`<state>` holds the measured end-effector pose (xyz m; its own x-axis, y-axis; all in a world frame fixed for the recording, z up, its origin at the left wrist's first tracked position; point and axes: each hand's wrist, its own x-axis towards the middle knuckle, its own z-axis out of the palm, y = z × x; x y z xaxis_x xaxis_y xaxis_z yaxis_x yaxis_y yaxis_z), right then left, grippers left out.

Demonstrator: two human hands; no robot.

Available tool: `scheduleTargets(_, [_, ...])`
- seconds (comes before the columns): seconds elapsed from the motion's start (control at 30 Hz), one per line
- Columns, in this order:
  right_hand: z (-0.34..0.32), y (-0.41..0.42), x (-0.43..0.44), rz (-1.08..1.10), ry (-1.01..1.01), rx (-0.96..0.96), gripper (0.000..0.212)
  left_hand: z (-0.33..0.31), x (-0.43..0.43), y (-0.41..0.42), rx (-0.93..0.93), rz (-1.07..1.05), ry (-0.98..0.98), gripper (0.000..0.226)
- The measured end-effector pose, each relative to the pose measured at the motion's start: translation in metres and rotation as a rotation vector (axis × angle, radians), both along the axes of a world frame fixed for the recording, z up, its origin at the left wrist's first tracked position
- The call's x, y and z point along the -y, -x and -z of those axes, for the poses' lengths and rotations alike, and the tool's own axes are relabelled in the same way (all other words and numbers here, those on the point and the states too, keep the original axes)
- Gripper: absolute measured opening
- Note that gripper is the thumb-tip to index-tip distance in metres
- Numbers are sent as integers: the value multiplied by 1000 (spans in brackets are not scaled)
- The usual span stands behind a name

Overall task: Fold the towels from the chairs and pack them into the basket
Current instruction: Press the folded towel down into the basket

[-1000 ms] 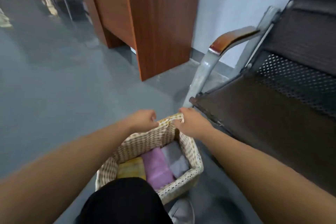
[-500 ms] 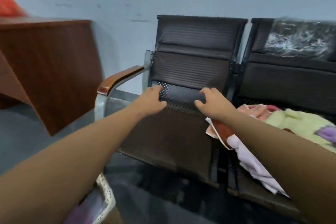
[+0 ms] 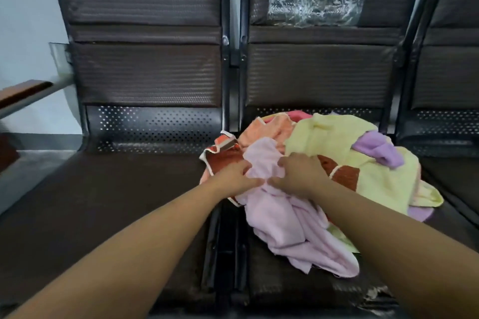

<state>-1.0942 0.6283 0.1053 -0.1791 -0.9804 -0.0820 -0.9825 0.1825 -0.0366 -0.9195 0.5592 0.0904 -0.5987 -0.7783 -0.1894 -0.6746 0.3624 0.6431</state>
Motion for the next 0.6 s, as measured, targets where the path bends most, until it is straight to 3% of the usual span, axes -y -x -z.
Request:
scheduleTargets(0.17, [19, 4, 4, -64, 59, -112, 28, 36, 0, 21, -41, -27, 88, 19])
scheduleTargets(0.33, [6, 7, 0, -10, 199, 113, 30, 34, 2, 14, -65, -83, 55, 20])
scheduleTargets(0.4, [-5, 12, -4, 96, 346, 1, 30, 31, -4, 11, -74, -77, 75, 9])
scheduleTargets(0.47, [-15, 15, -14, 286, 331, -217, 31, 31, -16, 9, -89, -36, 124, 34])
scheduleTargets(0.53, [-22, 15, -24, 368, 189, -238, 33, 27, -31, 10, -104, 19, 101, 49])
scheduleTargets(0.6, [-26, 16, -32, 304, 116, -250, 30, 25, -48, 12, -62, 108, 2, 59])
